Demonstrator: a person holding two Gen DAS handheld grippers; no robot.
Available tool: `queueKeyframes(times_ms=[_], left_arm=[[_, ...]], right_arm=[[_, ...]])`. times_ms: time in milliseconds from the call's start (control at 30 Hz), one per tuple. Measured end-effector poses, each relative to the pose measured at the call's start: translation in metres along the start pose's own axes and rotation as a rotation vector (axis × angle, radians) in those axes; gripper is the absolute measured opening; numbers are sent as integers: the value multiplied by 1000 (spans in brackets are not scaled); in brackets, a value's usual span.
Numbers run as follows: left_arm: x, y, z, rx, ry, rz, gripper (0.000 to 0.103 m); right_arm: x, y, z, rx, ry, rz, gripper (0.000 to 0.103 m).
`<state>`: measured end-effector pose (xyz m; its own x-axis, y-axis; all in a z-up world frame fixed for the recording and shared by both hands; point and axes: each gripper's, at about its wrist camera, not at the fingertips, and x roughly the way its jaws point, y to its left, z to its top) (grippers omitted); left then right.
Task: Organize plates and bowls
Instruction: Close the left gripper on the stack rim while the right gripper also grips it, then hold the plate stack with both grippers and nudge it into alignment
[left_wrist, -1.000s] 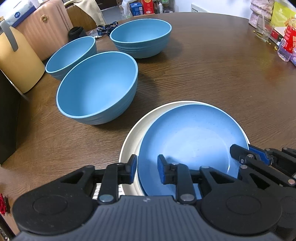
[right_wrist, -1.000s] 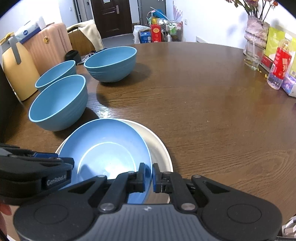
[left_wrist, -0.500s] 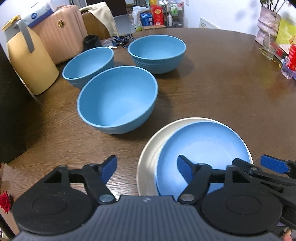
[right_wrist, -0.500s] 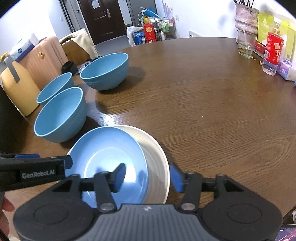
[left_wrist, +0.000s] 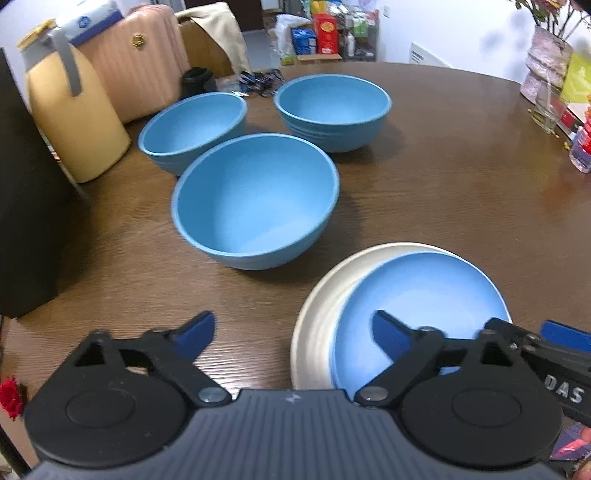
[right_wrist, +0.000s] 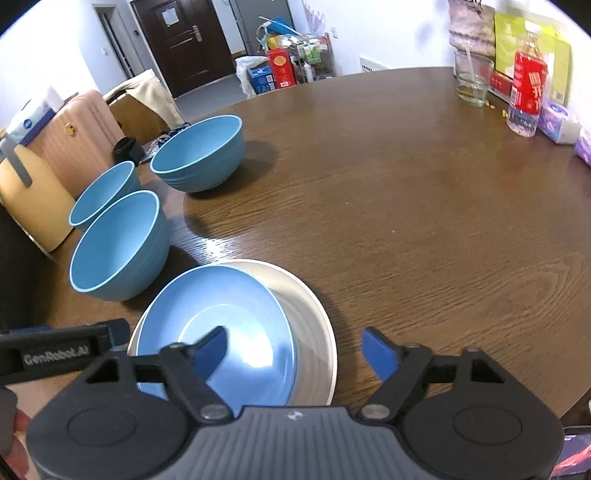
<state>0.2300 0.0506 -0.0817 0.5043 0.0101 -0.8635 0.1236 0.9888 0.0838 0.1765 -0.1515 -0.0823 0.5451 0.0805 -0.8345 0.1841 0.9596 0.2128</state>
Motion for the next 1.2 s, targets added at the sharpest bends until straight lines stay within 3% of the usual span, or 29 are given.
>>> queueKeyframes(times_ms=[200,267,333,700,1200], left_arm=[[24,-4,2,-9,80,-56,41],[31,-3,2,-21,107,-79,27],[37,0,3,-36,134,-109,14],[41,7,7,-77,197,-158,11],[42,3,13,-91,260,-151,11]], right_arm=[[12,0,-2,31,38,3,20],[15,0,-3,39,49,7,10],[16,0,-3,45,51,12,8],[14,-1,0,78,66,30,6],[19,-1,3,130,132,13,6]])
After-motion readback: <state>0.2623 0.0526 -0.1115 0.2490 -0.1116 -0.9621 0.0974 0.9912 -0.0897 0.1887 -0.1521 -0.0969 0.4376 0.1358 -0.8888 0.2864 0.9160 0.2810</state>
